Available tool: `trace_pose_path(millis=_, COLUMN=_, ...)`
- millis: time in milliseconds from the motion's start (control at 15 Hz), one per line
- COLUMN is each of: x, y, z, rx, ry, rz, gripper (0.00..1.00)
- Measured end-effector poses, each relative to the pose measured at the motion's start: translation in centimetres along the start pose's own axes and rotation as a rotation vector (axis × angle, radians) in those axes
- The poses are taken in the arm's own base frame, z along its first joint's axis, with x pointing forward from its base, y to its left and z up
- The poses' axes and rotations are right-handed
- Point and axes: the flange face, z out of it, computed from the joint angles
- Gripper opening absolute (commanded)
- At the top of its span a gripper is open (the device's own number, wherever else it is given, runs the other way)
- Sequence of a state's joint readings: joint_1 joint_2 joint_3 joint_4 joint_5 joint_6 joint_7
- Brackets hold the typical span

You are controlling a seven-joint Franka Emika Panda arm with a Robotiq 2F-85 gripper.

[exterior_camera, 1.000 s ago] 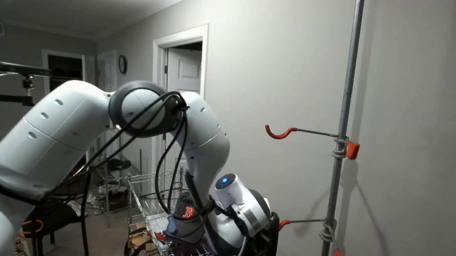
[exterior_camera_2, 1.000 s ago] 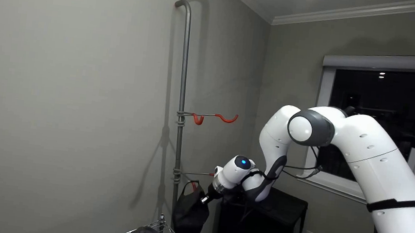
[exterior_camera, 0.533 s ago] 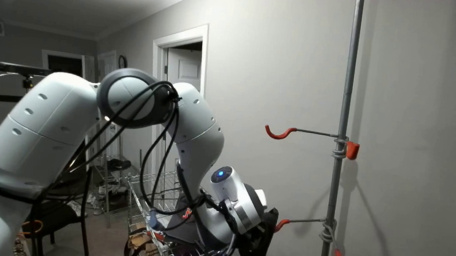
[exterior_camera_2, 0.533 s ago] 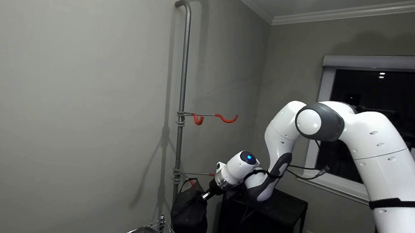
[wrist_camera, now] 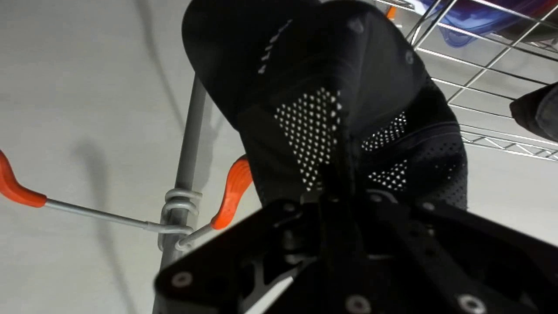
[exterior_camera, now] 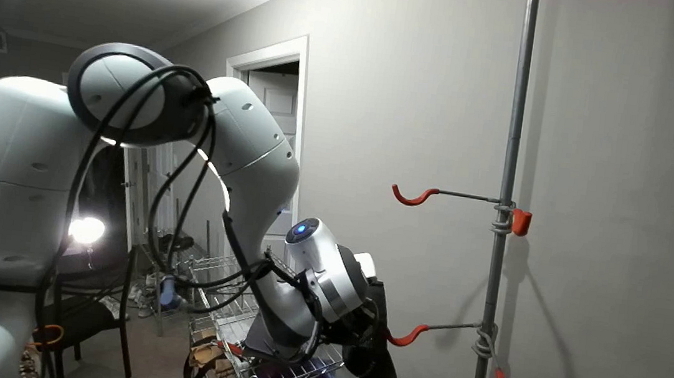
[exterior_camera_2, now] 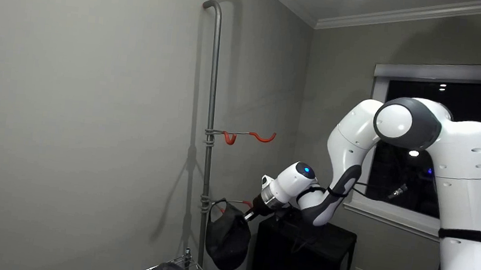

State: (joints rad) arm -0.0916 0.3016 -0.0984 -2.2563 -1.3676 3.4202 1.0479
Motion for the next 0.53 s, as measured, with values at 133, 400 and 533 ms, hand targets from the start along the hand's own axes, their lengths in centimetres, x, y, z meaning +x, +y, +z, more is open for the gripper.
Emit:
trace_pose_path(millis=133, x=0.0, y=-0.3, z=-0.9, rx=0.0, ry=0.006, rz=0.0, gripper=0.04)
trace_pose_path(millis=400, x=-1.0, y=-1.3, z=-1.6, rx=0.031, ry=-0.003, rz=-0.018, gripper=0.04)
trace_pose_path(millis=533, x=-2.0, y=-2.8, z=-1.7, rx=0.079, ry=-0.017, rz=-0.047, gripper=0.04)
